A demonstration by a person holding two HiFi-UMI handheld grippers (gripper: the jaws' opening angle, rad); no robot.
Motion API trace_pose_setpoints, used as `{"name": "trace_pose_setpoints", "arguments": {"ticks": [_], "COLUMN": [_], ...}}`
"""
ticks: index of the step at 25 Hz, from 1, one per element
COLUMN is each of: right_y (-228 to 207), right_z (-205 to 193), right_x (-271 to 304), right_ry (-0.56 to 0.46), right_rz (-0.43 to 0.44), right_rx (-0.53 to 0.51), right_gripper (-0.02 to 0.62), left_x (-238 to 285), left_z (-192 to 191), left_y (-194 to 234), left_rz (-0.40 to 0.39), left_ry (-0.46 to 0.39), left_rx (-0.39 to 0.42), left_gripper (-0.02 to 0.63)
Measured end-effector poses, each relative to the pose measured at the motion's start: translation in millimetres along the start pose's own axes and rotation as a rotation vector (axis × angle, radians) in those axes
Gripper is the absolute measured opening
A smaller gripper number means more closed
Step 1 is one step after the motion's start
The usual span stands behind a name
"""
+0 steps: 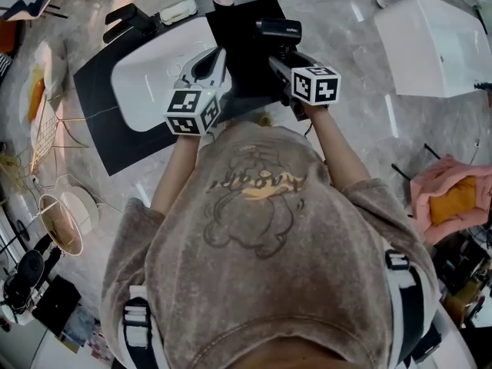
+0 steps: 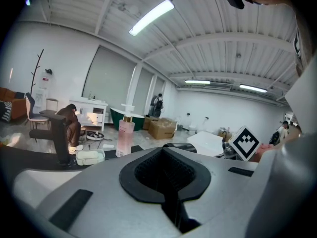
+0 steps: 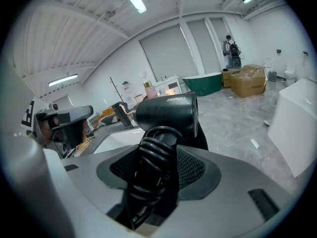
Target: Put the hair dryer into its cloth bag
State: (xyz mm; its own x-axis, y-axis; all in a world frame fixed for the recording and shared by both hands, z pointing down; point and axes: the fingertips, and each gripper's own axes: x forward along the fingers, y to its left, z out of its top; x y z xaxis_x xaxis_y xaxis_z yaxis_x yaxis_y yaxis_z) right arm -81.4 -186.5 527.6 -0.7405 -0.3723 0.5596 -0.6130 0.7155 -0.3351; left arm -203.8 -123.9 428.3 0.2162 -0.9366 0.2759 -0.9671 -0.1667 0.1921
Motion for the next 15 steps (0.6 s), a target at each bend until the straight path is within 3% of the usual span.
{"name": "trace_pose_setpoints", "arguments": {"ticks": [15], "right_y": [-31], "right_z": [-4], "right_x": [-109], "right_ry": [-0.157], "right_rz": [-0.106], "right_rx": [0.039], "right_gripper": [0.235], "left_x": [18], "left_z": [-11], "left_y": [-51], "left_rz": [-0.156], "left_ry": [0.061], "left_rx": [0.075], "left_gripper": [0.018]}}
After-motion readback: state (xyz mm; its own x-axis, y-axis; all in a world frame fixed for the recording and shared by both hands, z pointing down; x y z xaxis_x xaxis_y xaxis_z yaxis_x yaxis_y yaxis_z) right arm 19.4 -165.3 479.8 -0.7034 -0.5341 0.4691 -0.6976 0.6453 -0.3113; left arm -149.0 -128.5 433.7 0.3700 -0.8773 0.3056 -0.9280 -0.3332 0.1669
